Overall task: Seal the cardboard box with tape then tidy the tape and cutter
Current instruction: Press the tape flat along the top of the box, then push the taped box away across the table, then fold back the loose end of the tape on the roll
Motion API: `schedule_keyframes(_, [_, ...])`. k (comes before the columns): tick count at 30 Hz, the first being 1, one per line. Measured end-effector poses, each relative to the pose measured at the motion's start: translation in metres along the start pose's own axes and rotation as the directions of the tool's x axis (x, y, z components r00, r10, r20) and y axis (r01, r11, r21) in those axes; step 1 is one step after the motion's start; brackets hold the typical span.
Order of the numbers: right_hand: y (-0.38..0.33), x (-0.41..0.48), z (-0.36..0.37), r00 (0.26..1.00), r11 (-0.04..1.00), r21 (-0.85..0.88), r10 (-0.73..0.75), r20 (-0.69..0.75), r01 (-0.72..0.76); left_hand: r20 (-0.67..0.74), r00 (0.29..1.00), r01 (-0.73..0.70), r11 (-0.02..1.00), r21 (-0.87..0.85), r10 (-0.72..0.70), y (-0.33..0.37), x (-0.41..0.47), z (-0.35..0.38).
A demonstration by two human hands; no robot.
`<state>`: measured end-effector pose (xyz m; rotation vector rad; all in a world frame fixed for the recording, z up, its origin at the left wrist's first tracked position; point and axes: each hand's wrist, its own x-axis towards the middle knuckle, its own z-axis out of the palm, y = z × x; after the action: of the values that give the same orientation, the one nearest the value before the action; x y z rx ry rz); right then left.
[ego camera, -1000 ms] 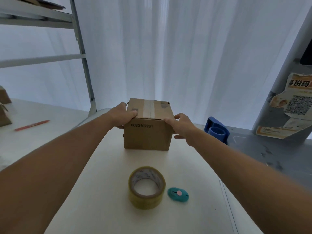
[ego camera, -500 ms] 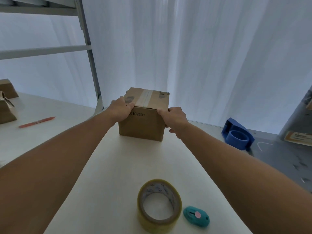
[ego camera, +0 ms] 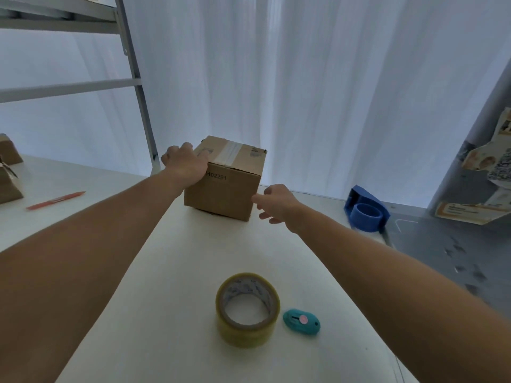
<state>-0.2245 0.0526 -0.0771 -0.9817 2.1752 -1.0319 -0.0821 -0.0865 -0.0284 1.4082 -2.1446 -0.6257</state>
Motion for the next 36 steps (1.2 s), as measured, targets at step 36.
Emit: schedule_keyframes(36, [0.069, -0.179, -0.071, 0.967, 0.879, -0.427, -0.126, 0.220, 0.211, 0.763, 0.647, -0.453, 0.805, 0.382, 0.002, 0.027, -0.197, 0.037])
